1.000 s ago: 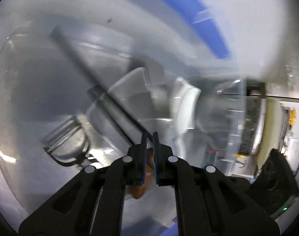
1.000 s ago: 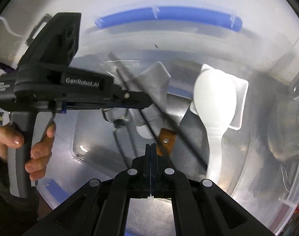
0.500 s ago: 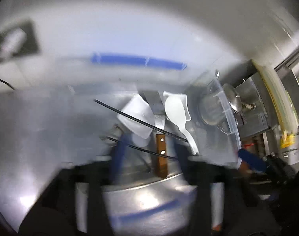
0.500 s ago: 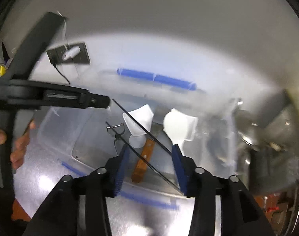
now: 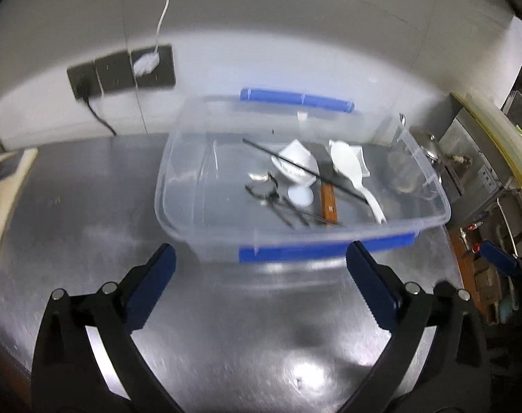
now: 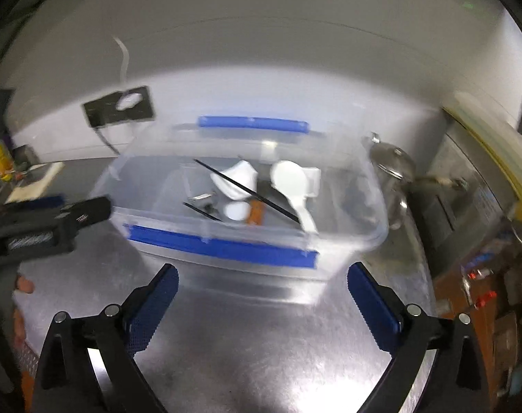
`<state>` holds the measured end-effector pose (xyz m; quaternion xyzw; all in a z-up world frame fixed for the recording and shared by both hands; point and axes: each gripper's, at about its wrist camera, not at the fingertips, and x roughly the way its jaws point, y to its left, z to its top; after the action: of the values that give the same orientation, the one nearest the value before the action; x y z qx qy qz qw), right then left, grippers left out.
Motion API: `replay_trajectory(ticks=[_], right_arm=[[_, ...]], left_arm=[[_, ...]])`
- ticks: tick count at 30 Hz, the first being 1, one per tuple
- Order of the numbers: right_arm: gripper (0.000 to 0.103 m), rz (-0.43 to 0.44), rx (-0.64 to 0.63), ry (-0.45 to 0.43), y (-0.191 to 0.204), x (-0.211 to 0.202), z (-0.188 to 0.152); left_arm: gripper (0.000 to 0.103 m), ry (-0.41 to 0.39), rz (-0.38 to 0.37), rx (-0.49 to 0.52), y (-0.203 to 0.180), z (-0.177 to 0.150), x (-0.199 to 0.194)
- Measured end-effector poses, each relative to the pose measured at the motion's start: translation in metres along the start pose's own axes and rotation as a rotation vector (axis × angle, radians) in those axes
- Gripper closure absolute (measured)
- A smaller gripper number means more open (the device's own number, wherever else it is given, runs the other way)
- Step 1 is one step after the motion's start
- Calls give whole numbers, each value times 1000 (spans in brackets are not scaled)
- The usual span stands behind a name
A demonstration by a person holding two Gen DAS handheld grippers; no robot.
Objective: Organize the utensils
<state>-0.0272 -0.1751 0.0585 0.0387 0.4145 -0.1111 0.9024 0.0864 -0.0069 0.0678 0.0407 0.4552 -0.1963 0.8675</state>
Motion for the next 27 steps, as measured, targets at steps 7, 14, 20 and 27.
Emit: replay_trajectory(ticks=[7, 14, 20, 27], right_arm=[[5, -14, 44, 49, -9, 9, -23], [5, -67, 39, 39, -17, 10, -24], [5, -58, 32, 38, -20, 13, -23], [5, -46, 26, 41, -26, 16, -20]], left_arm=[[8, 12, 105, -7, -11, -31, 8], [8, -13, 137, 4, -25, -34, 5], [8, -20, 163, 22, -37, -30, 4], [8, -19, 180, 26, -45, -27, 7]])
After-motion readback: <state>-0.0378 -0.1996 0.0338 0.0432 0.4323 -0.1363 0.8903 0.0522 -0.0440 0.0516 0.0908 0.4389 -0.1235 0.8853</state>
